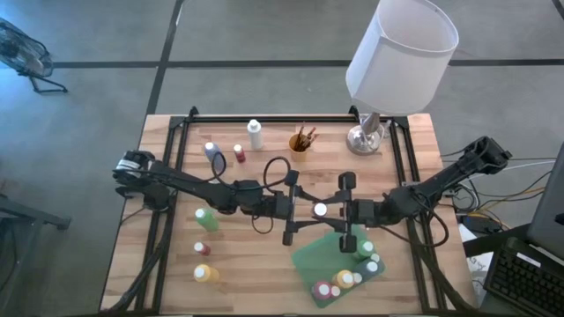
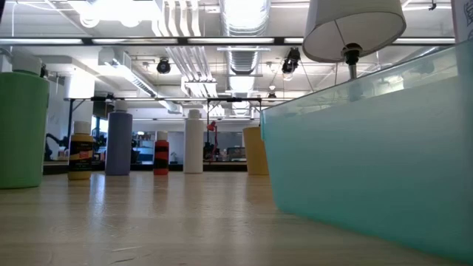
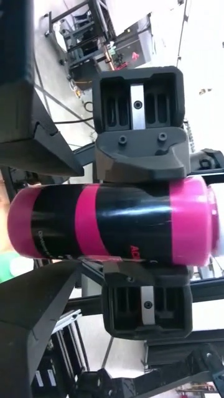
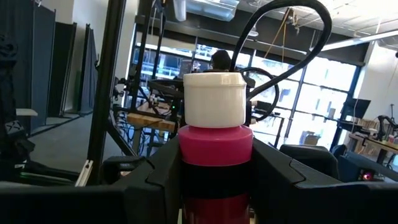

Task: Pick & Place Paint Supplies
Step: Put the pink paint bottle into the green bin

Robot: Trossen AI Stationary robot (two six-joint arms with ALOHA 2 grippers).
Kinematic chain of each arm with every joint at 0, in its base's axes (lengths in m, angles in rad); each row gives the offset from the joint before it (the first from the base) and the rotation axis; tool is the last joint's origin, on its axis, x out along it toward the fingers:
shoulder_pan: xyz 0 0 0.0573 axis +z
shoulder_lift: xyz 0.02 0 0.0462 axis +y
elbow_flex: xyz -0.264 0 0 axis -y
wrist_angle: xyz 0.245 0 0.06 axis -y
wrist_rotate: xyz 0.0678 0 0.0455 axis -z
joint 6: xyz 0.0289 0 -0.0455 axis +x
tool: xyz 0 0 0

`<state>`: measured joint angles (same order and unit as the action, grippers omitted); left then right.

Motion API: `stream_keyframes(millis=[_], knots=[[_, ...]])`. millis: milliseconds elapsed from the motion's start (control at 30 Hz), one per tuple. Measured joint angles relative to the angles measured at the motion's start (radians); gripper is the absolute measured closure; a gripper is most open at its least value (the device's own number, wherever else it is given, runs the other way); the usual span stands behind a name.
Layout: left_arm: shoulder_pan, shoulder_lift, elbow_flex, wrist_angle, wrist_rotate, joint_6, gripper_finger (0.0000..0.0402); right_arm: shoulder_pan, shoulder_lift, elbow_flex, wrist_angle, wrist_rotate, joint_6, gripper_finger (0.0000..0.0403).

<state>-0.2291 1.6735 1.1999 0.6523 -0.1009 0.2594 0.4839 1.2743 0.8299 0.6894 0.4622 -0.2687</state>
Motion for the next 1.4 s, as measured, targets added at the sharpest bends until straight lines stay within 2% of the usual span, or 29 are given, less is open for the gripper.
stream_keyframes(millis=[267,633,833,1133,1267,1400], knots=[[0.003,0.019,0.029,-0.008,0.002,-0.004,0.0172,0.000,0.000,0.000,-0.004,0.000,-0.002,0.0268],[0.005,0.019,0.029,-0.017,0.002,-0.010,0.0269,0.000,0.000,0.000,-0.004,0.000,-0.004,0.0265],[0.005,0.019,0.030,-0.018,0.000,-0.022,0.0261,0.000,0.000,0.000,-0.004,0.000,-0.004,0.0267],[0.005,0.019,0.030,-0.042,-0.001,-0.025,0.0264,0.000,0.000,0.000,-0.002,0.001,0.001,0.0213],[0.005,0.012,0.030,-0.069,-0.006,-0.025,0.0265,0.009,-0.006,0.000,-0.016,0.066,-0.002,0.0192],[0.005,-0.009,0.030,-0.147,-0.035,-0.024,0.0265,0.033,-0.047,0.014,-0.149,0.122,0.028,0.0169]])
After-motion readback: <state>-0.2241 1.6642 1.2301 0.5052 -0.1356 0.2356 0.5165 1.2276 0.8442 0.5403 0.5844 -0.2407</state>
